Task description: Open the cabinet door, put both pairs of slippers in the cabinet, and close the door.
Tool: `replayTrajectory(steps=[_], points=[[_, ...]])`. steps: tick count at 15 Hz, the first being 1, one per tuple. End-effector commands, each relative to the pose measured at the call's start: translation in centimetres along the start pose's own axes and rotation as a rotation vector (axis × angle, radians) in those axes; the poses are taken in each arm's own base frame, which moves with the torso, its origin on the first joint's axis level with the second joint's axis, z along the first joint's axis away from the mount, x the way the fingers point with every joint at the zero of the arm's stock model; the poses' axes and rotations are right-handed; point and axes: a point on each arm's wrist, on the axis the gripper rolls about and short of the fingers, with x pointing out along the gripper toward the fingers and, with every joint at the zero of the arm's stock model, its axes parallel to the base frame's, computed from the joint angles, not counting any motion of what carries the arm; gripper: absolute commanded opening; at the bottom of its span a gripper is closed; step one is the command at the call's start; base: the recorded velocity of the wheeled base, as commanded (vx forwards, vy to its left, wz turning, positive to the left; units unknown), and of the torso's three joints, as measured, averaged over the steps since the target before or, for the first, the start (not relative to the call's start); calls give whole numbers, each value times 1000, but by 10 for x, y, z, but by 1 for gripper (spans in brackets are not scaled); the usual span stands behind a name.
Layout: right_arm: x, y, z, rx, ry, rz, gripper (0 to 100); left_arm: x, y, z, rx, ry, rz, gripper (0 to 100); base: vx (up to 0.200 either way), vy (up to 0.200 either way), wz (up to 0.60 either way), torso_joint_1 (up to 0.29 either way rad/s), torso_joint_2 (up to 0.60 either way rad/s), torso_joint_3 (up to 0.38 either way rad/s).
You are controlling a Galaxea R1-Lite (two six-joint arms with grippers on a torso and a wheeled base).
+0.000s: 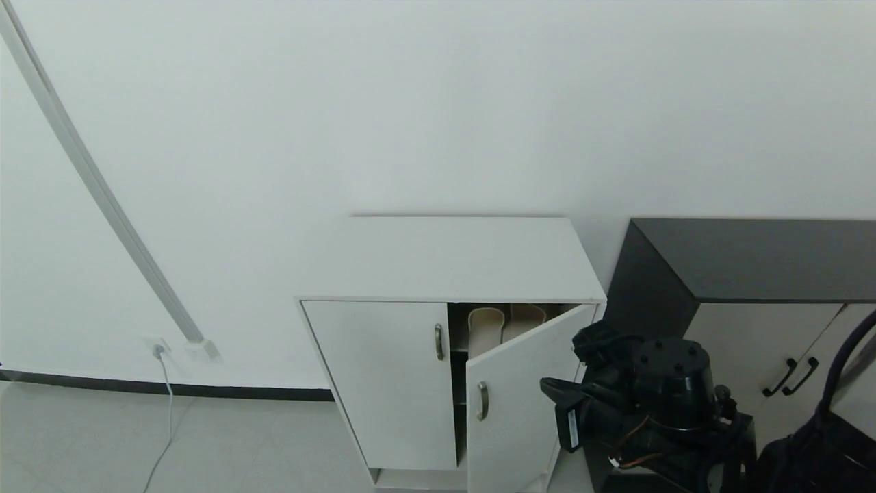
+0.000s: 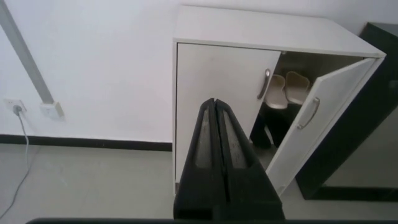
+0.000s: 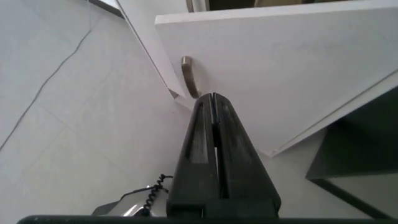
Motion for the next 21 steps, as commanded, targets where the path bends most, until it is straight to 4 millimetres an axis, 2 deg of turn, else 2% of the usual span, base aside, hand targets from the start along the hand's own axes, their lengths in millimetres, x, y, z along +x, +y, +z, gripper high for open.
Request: replayTrajectory(steps=[1, 4, 7, 10, 13, 16, 21], points=[[-10, -2, -14, -5, 33, 4, 0, 0, 0, 0, 1, 0, 0, 0, 200, 0, 0, 7, -2, 2], [-17, -5, -23, -5, 44, 2, 0, 0, 0, 0, 1, 0, 0, 0, 0, 0, 0, 0, 0, 0], [-13, -6, -28, -5, 62, 13, 0, 0, 0, 0, 0, 0, 0, 0, 0, 0, 0, 0, 0, 0], [6, -7, -34, 0, 86, 16, 0, 0, 0, 0, 0, 0, 0, 0, 0, 0, 0, 0, 0, 0], [34, -7, -43, 2, 102, 16, 0, 0, 0, 0, 0, 0, 0, 0, 0, 0, 0, 0, 0, 0], [53, -10, -39, 8, 70, 6, 0, 0, 0, 0, 0, 0, 2, 0, 0, 0, 0, 0, 0, 0], [74, -11, -39, 9, 53, 4, 0, 0, 0, 0, 0, 0, 2, 0, 0, 0, 0, 0, 0, 0]])
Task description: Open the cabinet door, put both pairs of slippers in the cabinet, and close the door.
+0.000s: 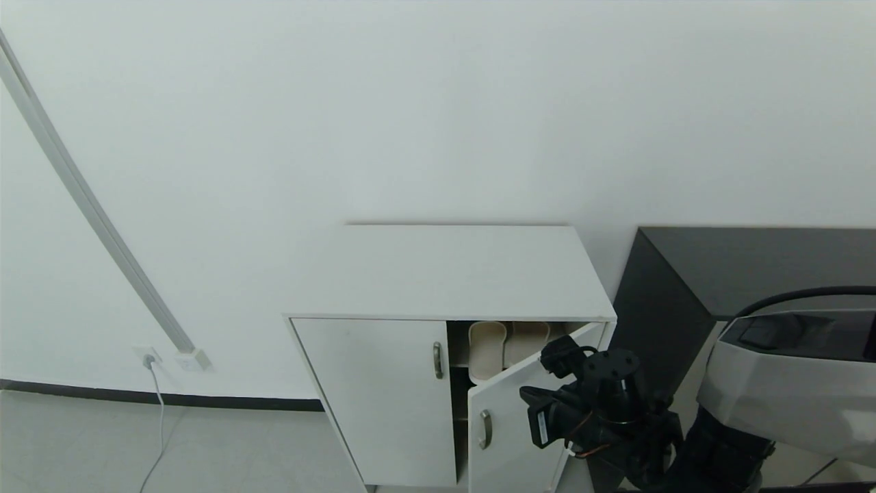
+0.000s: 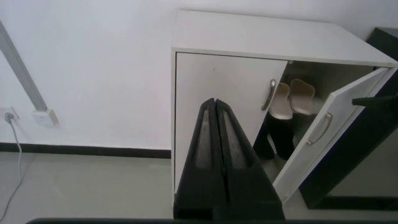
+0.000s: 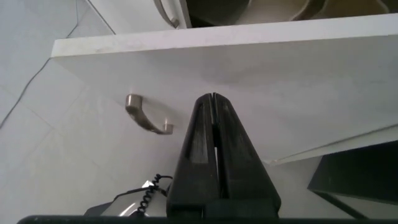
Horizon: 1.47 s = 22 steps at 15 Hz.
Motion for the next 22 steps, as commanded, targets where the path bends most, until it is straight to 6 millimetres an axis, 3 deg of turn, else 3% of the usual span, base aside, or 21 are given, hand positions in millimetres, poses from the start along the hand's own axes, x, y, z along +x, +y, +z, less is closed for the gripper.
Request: replayTrajectory(steps=[1, 16, 22], points=[[10, -1, -6, 0, 10, -3, 0, 0, 0, 0, 0, 0, 1, 0, 0, 0, 0, 0, 0, 0], [71, -21, 16, 12, -42, -57, 0, 0, 0, 0, 1, -1, 15, 0, 0, 0, 0, 0, 0, 0], [81, -29, 21, 18, -40, -76, 0, 0, 0, 0, 1, -1, 15, 0, 0, 0, 0, 0, 0, 0]])
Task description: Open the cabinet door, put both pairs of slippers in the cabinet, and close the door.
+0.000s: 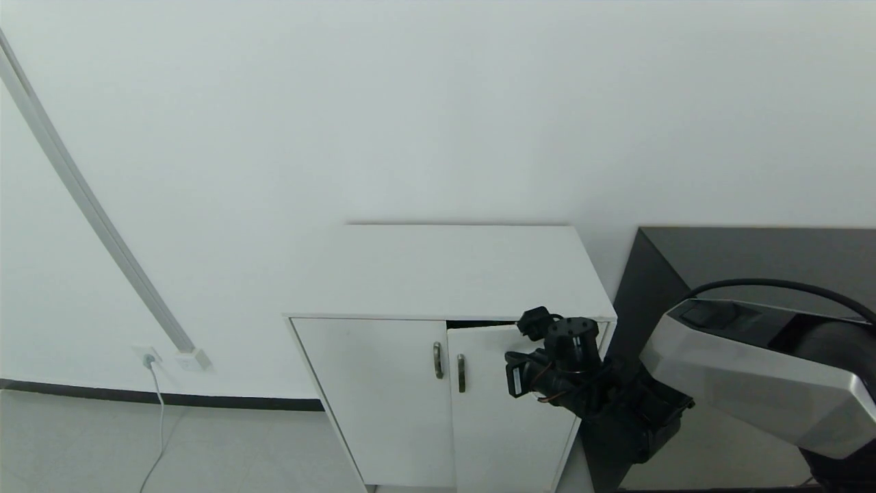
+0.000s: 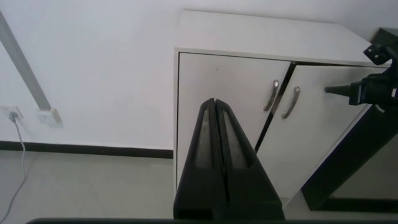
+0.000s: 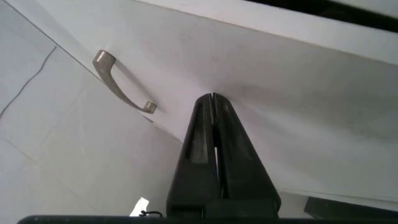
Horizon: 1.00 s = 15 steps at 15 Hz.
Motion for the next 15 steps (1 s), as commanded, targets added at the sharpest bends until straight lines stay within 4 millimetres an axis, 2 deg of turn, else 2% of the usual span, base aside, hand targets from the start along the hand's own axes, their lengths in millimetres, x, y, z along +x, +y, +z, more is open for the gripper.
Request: replayTrajectory(steps=[1, 11, 13, 15], points=[[5, -4, 1, 3, 5, -9, 0, 0, 0, 0, 0, 0, 1, 0, 0, 0, 0, 0, 0, 0], [13, -8, 7, 6, -8, -19, 0, 0, 0, 0, 0, 0, 1, 0, 0, 0, 0, 0, 0, 0], [12, -8, 7, 8, -8, -19, 0, 0, 0, 0, 0, 0, 1, 0, 0, 0, 0, 0, 0, 0], [3, -7, 10, 6, -4, -18, 0, 0, 0, 0, 0, 0, 1, 0, 0, 0, 0, 0, 0, 0]])
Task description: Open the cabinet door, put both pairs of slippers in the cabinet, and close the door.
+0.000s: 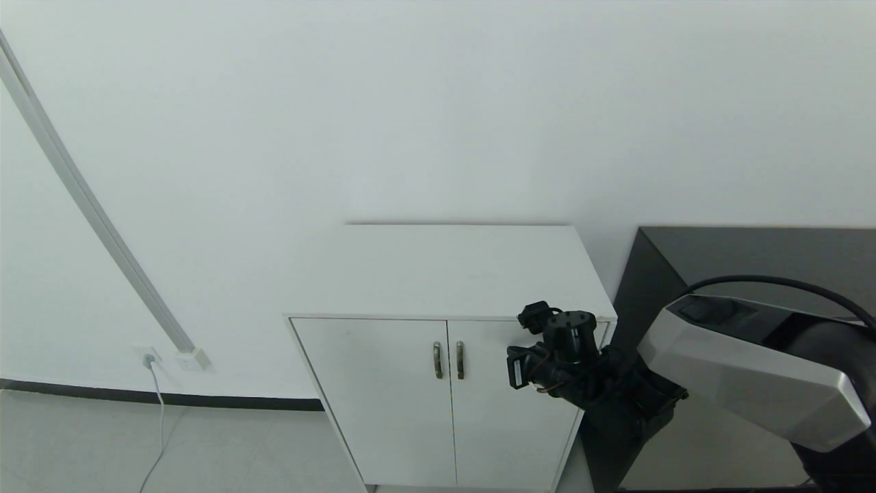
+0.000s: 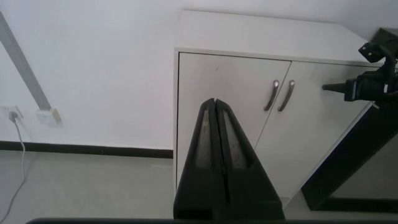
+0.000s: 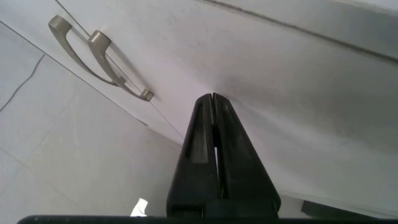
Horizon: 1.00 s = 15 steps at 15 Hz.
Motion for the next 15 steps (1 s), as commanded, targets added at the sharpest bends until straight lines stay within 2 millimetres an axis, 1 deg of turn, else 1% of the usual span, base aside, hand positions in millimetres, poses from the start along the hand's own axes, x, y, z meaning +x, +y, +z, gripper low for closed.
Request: replayTrajectory(steps=[1, 4, 7, 9, 10, 12, 15], points=[[-16, 3, 6, -2, 1, 4, 0, 0, 0, 0, 0, 1, 1, 0, 0, 0, 0, 0, 0, 0], [-53, 5, 11, -5, -11, 13, 0, 0, 0, 0, 0, 1, 1, 0, 0, 0, 0, 0, 0, 0], [-105, -1, 18, 0, -48, 9, 0, 0, 0, 0, -2, 1, 1, 0, 0, 0, 0, 0, 0, 0], [-140, -11, 22, 10, -64, -17, 0, 0, 0, 0, -2, 1, 1, 0, 0, 0, 0, 0, 0, 0], [-151, -15, 23, 15, -74, -37, 0, 0, 0, 0, -2, 1, 1, 0, 0, 0, 0, 0, 0, 0], [-183, -33, 27, 30, -94, -104, 0, 0, 0, 0, -2, 1, 1, 0, 0, 0, 0, 0, 0, 0], [-224, -50, 24, 18, -110, -178, 0, 0, 0, 0, -2, 1, 1, 0, 0, 0, 0, 0, 0, 0]])
